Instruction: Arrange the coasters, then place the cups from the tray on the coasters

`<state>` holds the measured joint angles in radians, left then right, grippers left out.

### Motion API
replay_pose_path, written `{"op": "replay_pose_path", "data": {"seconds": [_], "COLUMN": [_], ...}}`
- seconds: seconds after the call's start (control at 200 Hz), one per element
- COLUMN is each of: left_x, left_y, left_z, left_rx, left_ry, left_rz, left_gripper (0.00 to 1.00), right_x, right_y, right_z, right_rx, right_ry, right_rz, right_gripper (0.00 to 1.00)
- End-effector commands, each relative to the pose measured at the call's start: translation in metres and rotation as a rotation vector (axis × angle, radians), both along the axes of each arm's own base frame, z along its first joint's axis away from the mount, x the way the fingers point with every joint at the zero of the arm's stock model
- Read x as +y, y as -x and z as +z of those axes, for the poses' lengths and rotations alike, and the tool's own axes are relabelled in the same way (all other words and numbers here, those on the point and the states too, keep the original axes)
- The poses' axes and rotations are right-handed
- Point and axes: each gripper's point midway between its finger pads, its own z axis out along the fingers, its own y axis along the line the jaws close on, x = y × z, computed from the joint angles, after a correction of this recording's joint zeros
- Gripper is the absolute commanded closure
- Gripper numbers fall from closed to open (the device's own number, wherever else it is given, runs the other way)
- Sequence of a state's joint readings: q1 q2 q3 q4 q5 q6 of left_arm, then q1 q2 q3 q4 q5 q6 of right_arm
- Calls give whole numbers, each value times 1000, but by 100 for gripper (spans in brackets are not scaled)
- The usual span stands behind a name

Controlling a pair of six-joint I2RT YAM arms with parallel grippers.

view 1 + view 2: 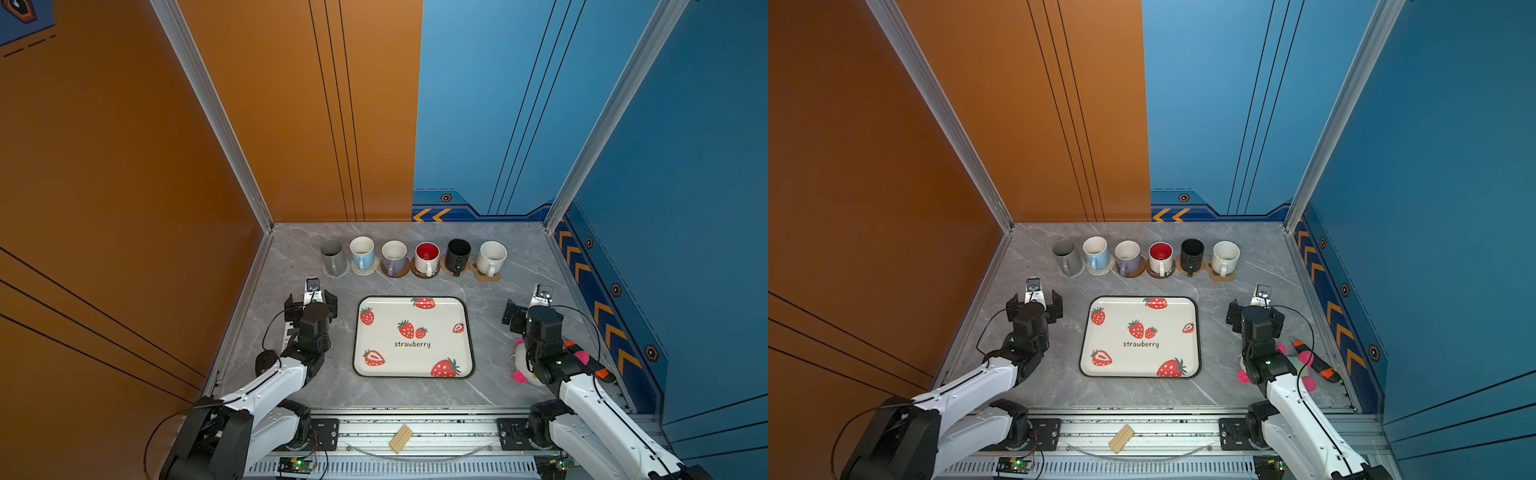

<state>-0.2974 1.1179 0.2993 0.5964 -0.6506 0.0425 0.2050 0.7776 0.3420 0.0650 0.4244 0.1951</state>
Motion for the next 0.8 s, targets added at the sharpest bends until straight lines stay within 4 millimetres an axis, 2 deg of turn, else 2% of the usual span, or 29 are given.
{"op": "replay_pose_path", "data": {"seconds": [0.0, 0.19, 0.296, 0.416, 0.536, 0.641, 0.796], "left_x": [-4, -7, -6, -3, 1, 0, -4], "left_y": [-14, -25, -27, -29, -23, -28, -31], "left_z": [1, -17, -17, -27, -29, -39, -40], "left_rx": [-47, -56, -105, -133, -153, -131, -125], "left_ry": [12, 0, -6, -2, 20, 37, 28], "left_rz": [-46, -86, -92, -89, -88, -110, -130], "left_gripper": [2, 2, 2, 2, 2, 2, 2], "right_x": [-11, -13, -13, -13, -14, -15, -13], "right_y": [-11, -24, -31, -39, -48, -56, -69], "right_z": [17, -9, -23, -36, -39, -37, -36], "right_rx": [-78, -5, 26, 49, 61, 34, 10], "right_ry": [36, 40, 48, 50, 54, 50, 38], "right_rz": [-36, -26, -25, -23, -26, -34, -21], "right_gripper": [0, 0, 0, 0, 0, 0, 0]}}
